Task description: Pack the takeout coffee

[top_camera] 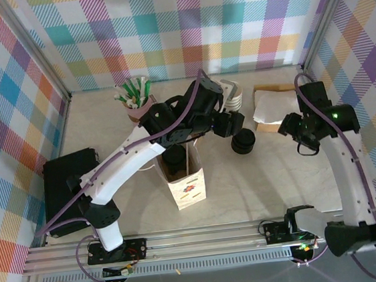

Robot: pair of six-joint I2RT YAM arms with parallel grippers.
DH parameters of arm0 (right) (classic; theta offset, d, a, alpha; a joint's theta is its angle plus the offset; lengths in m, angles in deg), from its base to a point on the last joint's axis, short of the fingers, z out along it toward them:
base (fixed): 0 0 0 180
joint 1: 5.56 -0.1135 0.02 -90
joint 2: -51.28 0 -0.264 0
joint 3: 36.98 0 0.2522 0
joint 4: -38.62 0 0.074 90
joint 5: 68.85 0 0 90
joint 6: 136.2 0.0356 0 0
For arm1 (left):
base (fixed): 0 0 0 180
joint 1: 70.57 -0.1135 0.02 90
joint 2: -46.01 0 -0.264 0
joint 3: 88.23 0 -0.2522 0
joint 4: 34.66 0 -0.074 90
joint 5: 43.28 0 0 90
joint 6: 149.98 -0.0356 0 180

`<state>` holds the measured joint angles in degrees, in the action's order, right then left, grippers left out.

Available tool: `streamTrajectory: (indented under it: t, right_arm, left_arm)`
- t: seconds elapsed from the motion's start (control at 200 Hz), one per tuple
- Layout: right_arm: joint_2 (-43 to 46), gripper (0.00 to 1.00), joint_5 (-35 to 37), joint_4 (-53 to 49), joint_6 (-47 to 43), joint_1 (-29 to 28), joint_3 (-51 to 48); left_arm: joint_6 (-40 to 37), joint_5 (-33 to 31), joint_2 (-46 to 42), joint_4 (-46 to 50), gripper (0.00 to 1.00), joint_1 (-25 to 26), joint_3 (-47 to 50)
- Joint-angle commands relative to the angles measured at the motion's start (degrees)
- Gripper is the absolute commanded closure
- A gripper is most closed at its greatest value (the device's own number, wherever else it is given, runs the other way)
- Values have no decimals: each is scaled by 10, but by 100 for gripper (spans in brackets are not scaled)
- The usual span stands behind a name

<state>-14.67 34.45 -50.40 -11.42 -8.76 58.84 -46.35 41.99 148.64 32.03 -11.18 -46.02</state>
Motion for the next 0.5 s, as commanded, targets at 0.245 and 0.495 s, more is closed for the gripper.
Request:
streamTrajectory:
  t: [0.245,0.495]
  right_arm:
    - [-156,29,-67,180,-63,100,42]
    - [-334,28,-83,185,-107,131,160]
  left_arm:
    - [-12,-22,62,76,37,4,-112]
    - [20,-42,93,46,37,4,-116]
